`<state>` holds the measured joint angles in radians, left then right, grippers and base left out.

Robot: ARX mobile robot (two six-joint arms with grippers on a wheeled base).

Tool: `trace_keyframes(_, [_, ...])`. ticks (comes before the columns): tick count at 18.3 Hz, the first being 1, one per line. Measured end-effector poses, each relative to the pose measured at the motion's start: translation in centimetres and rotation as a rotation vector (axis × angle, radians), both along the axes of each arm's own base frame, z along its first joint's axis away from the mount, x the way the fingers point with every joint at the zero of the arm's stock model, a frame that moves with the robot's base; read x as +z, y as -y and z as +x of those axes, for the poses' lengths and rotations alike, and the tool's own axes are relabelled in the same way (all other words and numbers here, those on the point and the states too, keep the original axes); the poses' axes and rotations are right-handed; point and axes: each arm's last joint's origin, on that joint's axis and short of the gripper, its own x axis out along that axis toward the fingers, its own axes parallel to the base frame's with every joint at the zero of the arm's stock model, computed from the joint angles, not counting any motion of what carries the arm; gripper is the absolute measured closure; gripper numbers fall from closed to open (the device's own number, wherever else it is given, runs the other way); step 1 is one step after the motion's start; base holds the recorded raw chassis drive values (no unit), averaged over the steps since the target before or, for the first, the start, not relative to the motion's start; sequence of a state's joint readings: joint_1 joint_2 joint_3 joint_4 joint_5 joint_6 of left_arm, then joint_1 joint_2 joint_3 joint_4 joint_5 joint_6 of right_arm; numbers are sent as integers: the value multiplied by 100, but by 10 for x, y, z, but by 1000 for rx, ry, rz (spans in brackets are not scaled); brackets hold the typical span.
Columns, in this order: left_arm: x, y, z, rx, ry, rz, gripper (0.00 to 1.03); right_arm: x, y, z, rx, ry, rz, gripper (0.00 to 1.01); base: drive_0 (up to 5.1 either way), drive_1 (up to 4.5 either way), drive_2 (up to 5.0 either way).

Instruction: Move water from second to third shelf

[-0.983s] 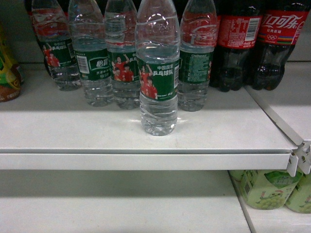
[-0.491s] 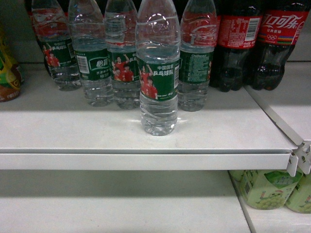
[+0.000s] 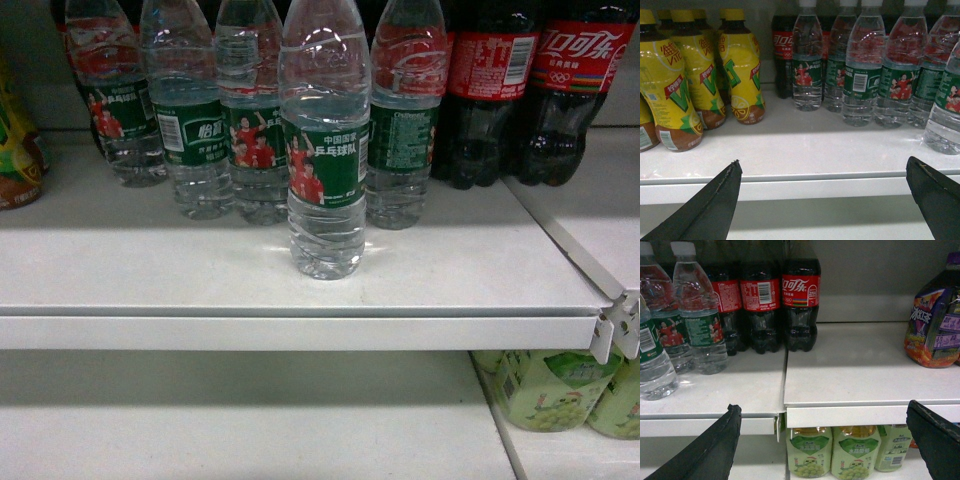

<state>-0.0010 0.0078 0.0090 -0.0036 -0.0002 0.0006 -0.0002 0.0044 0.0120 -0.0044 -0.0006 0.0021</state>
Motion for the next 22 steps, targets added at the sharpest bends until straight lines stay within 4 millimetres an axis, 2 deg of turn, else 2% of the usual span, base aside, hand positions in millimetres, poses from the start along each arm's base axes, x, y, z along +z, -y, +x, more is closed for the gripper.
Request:
trace_keyframes(7, [0, 0, 0, 0, 0, 0, 5, 0, 0, 0, 0, 0, 0, 3, 0, 0, 0])
trace_keyframes(9, [0, 0, 0, 0, 1, 0, 5, -1, 5, 6, 0, -159, 46, 3, 0, 0, 0])
trace_keyframes(13, [0, 0, 0, 0, 0, 0, 5, 50, 24, 33, -13, -36, 38, 3, 0, 0, 0])
trace_keyframes(15, [0, 0, 0, 0, 0, 0, 5, 65, 26, 53, 13, -20, 14, 3, 0, 0, 0])
trace_keyframes(18, [0, 0, 0, 0, 0, 0, 5, 74, 17, 78, 96, -28, -9, 3, 0, 0, 0])
trace_keyframes(22, [0, 0, 0, 0, 0, 0, 5, 50, -16, 102, 270, -127, -13, 3, 0, 0, 0])
